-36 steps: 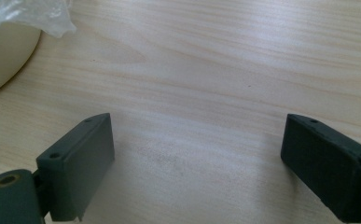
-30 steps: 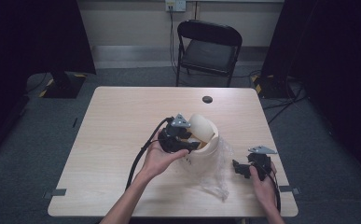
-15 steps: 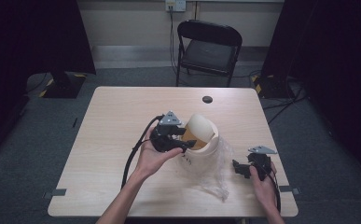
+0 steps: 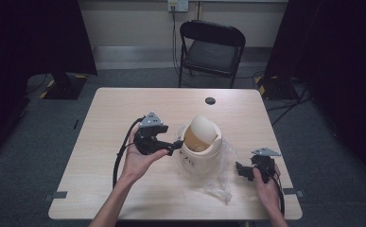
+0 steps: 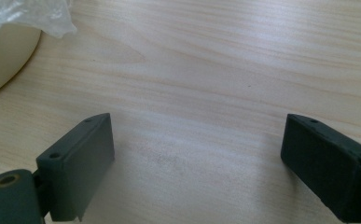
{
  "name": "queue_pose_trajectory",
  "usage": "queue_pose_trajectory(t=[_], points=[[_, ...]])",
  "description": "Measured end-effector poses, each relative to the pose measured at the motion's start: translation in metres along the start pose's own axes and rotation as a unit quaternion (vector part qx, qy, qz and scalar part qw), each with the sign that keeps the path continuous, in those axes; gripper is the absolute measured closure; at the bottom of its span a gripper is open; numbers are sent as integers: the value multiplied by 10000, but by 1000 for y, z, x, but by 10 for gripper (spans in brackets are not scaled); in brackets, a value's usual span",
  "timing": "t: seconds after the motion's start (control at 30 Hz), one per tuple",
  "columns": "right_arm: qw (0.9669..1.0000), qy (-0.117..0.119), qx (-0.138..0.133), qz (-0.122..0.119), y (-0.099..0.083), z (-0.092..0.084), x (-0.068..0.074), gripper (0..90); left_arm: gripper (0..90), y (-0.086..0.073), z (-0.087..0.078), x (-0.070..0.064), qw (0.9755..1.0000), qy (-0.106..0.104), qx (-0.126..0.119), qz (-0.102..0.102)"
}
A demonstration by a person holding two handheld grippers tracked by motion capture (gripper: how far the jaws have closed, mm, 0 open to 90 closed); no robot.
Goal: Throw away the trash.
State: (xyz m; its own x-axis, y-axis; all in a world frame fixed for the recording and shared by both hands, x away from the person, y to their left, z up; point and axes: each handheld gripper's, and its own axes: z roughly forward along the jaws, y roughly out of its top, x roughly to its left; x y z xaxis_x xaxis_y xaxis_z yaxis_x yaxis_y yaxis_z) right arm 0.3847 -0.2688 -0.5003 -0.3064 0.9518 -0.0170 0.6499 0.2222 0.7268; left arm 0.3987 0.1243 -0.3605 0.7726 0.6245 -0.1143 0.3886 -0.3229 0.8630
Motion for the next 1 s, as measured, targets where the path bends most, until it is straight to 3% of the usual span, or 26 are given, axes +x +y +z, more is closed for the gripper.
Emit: queue_pose_trajectory(t=[0.2, 0.3, 0.53, 0.77, 0.87, 0.97, 1.0], points=[[10000, 0, 0, -1, 0, 0, 0, 89, 167, -10, -9, 7, 10000, -18, 33, -28], [10000, 0, 0, -2, 0, 0, 0, 89, 167, -14, -16, 10, 10000, 79, 5, 8], [10000, 0, -1, -5, 0, 0, 0, 89, 165, -26, -31, 21, 9999, -28, -86, -90], [10000, 1, -2, -4, 0, 0, 0, 89, 168, -44, -47, 35, 9985, 494, 61, -237], [10000, 0, 1, 0, 0, 0, 0, 89, 183, -51, -55, 45, 9978, 492, 114, -438], [10000, 1, 0, 0, 0, 0, 0, 89, 184, -56, -60, 51, 9969, 619, 229, -419], [10000, 0, 0, -2, 0, 0, 0, 89, 184, -58, -62, 53, 9964, 636, 209, -512]])
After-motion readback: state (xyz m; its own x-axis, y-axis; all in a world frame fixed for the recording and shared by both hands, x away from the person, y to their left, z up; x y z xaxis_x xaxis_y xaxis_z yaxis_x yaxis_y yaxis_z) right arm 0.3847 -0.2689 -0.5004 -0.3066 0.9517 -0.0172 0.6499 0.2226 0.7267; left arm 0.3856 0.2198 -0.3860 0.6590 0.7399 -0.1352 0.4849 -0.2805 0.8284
